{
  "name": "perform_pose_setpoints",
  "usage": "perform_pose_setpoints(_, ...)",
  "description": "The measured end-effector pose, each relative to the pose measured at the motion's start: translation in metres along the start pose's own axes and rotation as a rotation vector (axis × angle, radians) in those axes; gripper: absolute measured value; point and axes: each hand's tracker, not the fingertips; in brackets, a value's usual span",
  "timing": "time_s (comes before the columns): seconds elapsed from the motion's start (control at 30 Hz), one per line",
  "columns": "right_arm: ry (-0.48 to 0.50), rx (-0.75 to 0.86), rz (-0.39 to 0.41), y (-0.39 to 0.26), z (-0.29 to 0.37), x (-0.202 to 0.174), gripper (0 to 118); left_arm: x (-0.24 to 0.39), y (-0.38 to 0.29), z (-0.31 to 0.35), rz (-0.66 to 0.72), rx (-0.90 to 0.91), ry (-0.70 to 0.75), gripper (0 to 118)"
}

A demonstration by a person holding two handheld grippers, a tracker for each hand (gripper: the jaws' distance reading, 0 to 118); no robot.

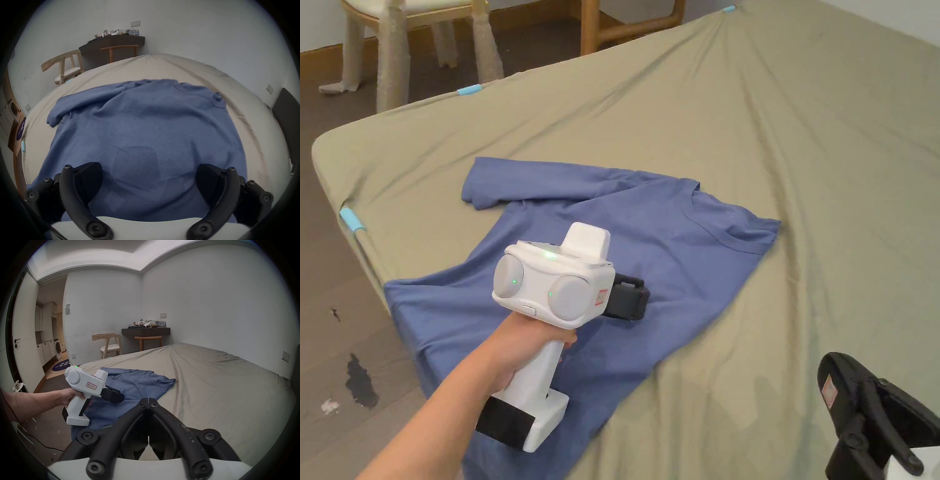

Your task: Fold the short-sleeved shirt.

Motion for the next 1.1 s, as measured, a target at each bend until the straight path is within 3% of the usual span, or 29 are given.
perform_pose_setpoints(0.1, -0.002, -0.010, -0.002, -0.003, 0.001, 0.002, 1, 0.000, 0.001, 0.005, 0.022, 0.002, 0.001, 113)
perform_pose_setpoints(0.17, -0.013, -0.019, -0.016, -0.006, 0.001, 0.003, 1, 0.001, 0.001, 0.014, 0.024, 0.018, -0.048, 92)
perform_pose_setpoints(0.27, -0.026, -0.030, -0.043, -0.010, 0.003, 0.007, 1, 0.010, 0.009, 0.026, 0.008, -0.002, -0.053, 40)
perform_pose_setpoints(0.3, -0.032, -0.036, -0.048, -0.011, 0.004, 0.008, 1, 0.015, 0.011, 0.028, -0.005, -0.002, -0.017, 8)
perform_pose_setpoints(0.43, -0.058, -0.039, -0.053, -0.014, 0.017, 0.014, 1, 0.017, 0.015, 0.041, 0.014, 0.017, -0.022, 4)
perform_pose_setpoints(0.73, -0.172, 0.001, -0.127, -0.018, 0.055, 0.043, 1, 0.020, 0.032, 0.086, 0.232, 0.102, -0.185, 4)
perform_pose_setpoints(0.93, -0.294, 0.029, -0.179, -0.028, 0.107, 0.064, 1, 0.090, 0.043, 0.104, 0.138, 0.152, -0.309, 4)
perform_pose_setpoints(1.1, -0.449, 0.034, -0.226, -0.046, 0.167, 0.087, 1, 0.175, 0.045, 0.124, 0.078, 0.171, -0.499, 4)
